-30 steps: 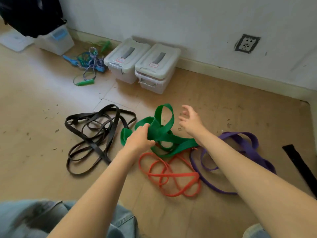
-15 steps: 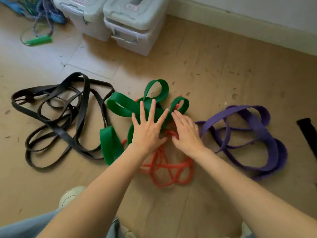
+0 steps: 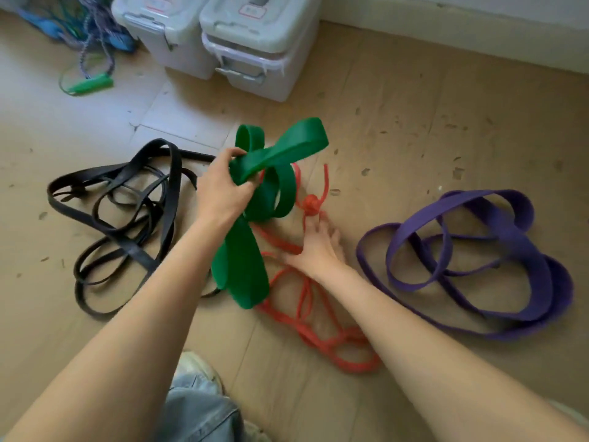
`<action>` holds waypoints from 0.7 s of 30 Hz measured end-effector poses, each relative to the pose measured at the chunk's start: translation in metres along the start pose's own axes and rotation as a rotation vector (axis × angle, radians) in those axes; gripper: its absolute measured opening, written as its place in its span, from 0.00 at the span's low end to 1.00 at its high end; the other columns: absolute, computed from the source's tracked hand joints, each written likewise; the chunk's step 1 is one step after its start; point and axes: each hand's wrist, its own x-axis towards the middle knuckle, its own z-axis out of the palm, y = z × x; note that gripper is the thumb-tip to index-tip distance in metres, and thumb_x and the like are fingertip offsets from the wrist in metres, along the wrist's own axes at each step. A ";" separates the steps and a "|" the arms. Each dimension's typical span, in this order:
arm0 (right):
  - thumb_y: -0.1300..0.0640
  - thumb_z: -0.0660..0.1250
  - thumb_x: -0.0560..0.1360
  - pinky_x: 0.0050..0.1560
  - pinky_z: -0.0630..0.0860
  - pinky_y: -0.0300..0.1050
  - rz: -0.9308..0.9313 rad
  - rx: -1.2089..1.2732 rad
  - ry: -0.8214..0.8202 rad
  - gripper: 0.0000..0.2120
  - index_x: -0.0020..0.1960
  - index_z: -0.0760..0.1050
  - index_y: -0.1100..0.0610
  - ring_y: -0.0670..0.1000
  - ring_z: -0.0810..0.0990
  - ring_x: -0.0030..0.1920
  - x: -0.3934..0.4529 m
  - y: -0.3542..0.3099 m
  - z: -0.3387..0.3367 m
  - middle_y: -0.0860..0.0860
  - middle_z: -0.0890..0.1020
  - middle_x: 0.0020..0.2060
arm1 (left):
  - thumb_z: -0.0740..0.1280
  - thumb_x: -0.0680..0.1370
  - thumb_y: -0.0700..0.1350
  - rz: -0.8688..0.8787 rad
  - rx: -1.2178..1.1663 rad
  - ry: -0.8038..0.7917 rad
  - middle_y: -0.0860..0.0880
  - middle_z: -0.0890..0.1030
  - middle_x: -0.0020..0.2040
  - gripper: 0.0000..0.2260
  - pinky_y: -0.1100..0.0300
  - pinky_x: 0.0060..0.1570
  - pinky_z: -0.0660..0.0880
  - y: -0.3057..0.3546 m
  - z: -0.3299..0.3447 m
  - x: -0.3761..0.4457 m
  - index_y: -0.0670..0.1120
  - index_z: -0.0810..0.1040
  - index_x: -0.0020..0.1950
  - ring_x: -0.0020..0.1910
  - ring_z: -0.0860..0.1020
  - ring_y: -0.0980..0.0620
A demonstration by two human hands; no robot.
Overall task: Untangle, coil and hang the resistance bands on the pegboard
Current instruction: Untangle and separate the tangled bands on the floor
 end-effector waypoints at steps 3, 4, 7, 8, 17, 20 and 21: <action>0.46 0.70 0.71 0.68 0.60 0.57 -0.111 -0.169 -0.042 0.43 0.75 0.48 0.54 0.65 0.58 0.71 0.002 -0.019 0.019 0.58 0.46 0.75 | 0.68 0.74 0.45 -0.112 -0.109 0.037 0.47 0.79 0.53 0.09 0.50 0.56 0.74 -0.004 -0.027 0.002 0.49 0.75 0.54 0.53 0.78 0.44; 0.51 0.70 0.72 0.66 0.64 0.56 -0.132 -0.173 -0.060 0.38 0.74 0.52 0.55 0.66 0.63 0.68 0.001 -0.022 0.022 0.60 0.48 0.75 | 0.68 0.74 0.45 -0.130 -0.104 0.042 0.45 0.80 0.51 0.08 0.50 0.55 0.75 -0.005 -0.032 0.002 0.48 0.76 0.52 0.53 0.78 0.44; 0.62 0.65 0.75 0.57 0.73 0.53 -0.139 -0.163 -0.017 0.19 0.64 0.68 0.60 0.65 0.75 0.59 -0.005 -0.015 0.019 0.63 0.71 0.64 | 0.67 0.75 0.46 -0.204 -0.041 0.068 0.38 0.80 0.50 0.12 0.48 0.53 0.75 -0.004 -0.040 0.001 0.38 0.77 0.50 0.51 0.78 0.40; 0.63 0.64 0.75 0.55 0.73 0.52 -0.102 -0.161 0.007 0.15 0.61 0.70 0.61 0.63 0.76 0.58 -0.007 -0.006 0.014 0.62 0.76 0.59 | 0.66 0.75 0.47 -0.217 0.003 0.053 0.36 0.80 0.49 0.13 0.48 0.52 0.75 -0.003 -0.041 0.000 0.36 0.77 0.50 0.50 0.78 0.39; 0.61 0.59 0.77 0.59 0.73 0.59 0.405 0.532 0.710 0.21 0.68 0.62 0.61 0.64 0.75 0.59 -0.019 0.079 -0.116 0.65 0.74 0.61 | 0.67 0.72 0.43 0.025 0.403 -0.572 0.48 0.77 0.40 0.07 0.58 0.43 0.73 0.033 -0.023 -0.019 0.46 0.76 0.49 0.44 0.77 0.46; 0.63 0.56 0.77 0.45 0.80 0.56 0.201 0.422 0.695 0.19 0.67 0.66 0.55 0.62 0.82 0.44 -0.033 0.076 -0.127 0.63 0.76 0.57 | 0.69 0.71 0.49 -0.080 0.410 -0.900 0.50 0.79 0.42 0.12 0.60 0.41 0.74 0.035 0.010 -0.036 0.48 0.74 0.52 0.41 0.78 0.50; 0.63 0.56 0.77 0.40 0.81 0.54 0.131 0.380 0.645 0.19 0.67 0.67 0.55 0.61 0.83 0.39 -0.037 0.072 -0.122 0.62 0.77 0.55 | 0.69 0.72 0.50 -0.108 0.421 -0.884 0.49 0.79 0.44 0.13 0.60 0.42 0.73 0.028 0.020 -0.043 0.47 0.75 0.54 0.42 0.77 0.49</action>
